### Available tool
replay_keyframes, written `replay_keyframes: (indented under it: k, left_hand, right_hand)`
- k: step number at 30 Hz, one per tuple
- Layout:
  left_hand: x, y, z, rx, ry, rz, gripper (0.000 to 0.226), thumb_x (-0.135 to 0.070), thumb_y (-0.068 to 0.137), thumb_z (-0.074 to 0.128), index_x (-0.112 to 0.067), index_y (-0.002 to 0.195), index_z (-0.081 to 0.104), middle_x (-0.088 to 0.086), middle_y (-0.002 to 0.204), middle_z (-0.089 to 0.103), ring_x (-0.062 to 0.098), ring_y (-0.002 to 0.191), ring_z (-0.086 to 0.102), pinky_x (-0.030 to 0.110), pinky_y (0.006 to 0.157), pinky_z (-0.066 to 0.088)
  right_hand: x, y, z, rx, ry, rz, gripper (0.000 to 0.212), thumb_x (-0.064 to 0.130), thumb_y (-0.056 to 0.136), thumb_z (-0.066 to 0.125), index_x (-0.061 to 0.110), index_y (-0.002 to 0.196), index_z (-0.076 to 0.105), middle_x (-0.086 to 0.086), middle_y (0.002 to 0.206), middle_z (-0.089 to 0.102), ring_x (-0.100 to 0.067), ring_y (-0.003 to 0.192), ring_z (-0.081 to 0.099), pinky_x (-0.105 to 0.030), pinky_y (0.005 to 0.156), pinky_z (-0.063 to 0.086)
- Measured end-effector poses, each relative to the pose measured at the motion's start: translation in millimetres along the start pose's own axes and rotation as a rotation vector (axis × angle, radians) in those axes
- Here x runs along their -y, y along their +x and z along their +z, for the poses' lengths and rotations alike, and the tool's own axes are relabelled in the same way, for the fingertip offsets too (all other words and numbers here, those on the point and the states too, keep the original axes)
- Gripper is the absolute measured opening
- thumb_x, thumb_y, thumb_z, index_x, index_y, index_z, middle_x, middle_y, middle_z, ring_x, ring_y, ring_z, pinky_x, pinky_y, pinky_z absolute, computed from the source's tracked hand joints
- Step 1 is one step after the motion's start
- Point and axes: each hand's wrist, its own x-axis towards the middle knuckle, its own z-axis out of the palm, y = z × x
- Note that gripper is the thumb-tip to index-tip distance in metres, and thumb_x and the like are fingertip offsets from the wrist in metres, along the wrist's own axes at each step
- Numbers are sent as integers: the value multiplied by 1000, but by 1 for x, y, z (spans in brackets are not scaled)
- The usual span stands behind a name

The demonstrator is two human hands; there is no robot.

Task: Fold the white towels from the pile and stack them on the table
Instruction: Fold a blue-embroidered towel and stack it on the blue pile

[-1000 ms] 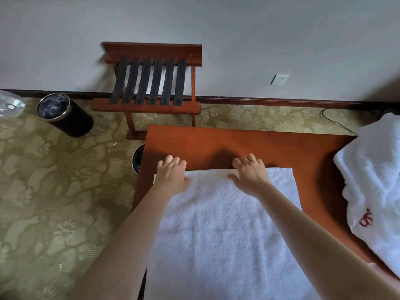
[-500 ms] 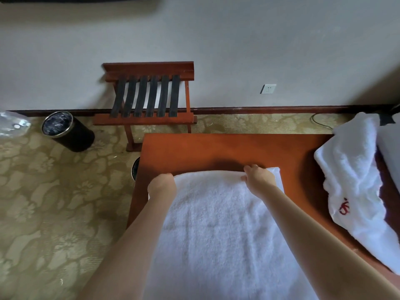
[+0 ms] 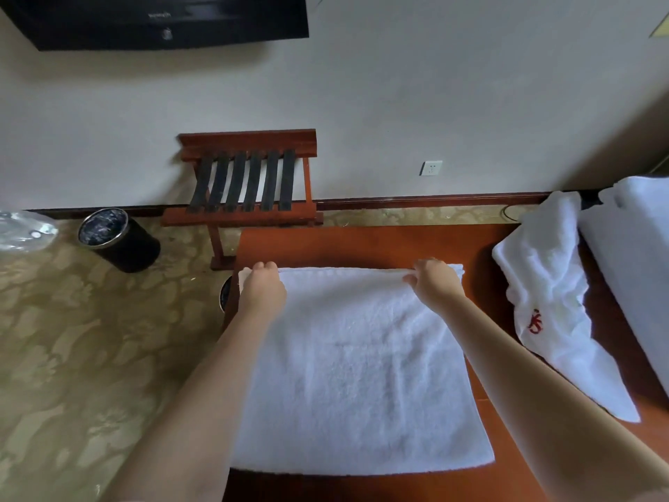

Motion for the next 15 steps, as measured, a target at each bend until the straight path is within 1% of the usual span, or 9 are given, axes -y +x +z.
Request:
replay_keyframes:
  k: [3,5,6,8,10,11,12,13,15]
  left_hand:
    - [-2,3,-18,-51,-40,22,20,-1,91,45,-3,107,57,13,113,54,29,101,52,35,85,42]
    - [-4,6,-30,-51,-30,24,21,-1,92,46,-4,110,56,12,116,54,26,100,55,31,81,46]
    - [-6,7,-36,-54,-28,10,21,-2,92,47,-4,112,55,12,117,55,26,100,56,30,79,47]
    - [-7,9,-47,-73,-46,-32,23,0,92,48,-3,114,54,15,117,57,28,100,58,30,73,48]
    - [-6,10,-57,-101,-81,-55,24,3,92,47,-2,115,55,17,116,58,31,100,59,34,76,51]
    - [-5,10,-61,-117,-104,-59,25,3,93,47,-2,116,55,17,115,58,31,101,58,36,79,53]
    - [-4,9,-63,-126,-116,-58,24,2,93,47,-1,116,56,17,115,59,32,101,59,38,82,54]
    - [-3,7,-64,-129,-130,-59,23,2,93,47,-1,115,56,18,113,59,32,101,59,39,82,54]
    - [2,-1,-63,-127,-189,-66,19,3,93,47,1,109,57,19,107,61,33,96,59,41,79,54]
  right_hand:
    - [2,-1,-16,-46,53,12,24,27,95,58,10,80,50,-8,100,53,-21,72,49,-29,60,35]
    - [4,-2,-25,-92,79,4,24,24,95,58,9,77,51,-10,107,55,-20,70,47,-29,58,34]
    - [6,-2,-29,-117,85,-3,25,23,94,58,8,76,51,-10,107,57,-19,69,46,-29,56,32]
    - [9,-2,-38,-156,89,-17,30,23,94,59,9,70,49,-9,92,58,-18,65,46,-28,51,28]
    - [13,-3,-46,-191,108,-23,34,24,94,59,12,65,47,-3,72,53,-16,61,46,-26,48,28]
    - [15,-5,-49,-209,108,-25,33,24,94,59,12,65,49,-1,67,52,-17,61,48,-25,46,28]
    - [17,-7,-50,-231,95,-29,29,24,94,59,11,68,54,-1,66,53,-18,62,50,-24,46,28]
    - [19,-11,-51,-261,73,-35,24,24,94,58,12,74,61,-1,70,56,-18,64,51,-23,46,27]
    - [21,-23,-47,-340,41,-47,17,25,94,58,14,88,70,-1,86,62,-17,67,52,-22,47,26]
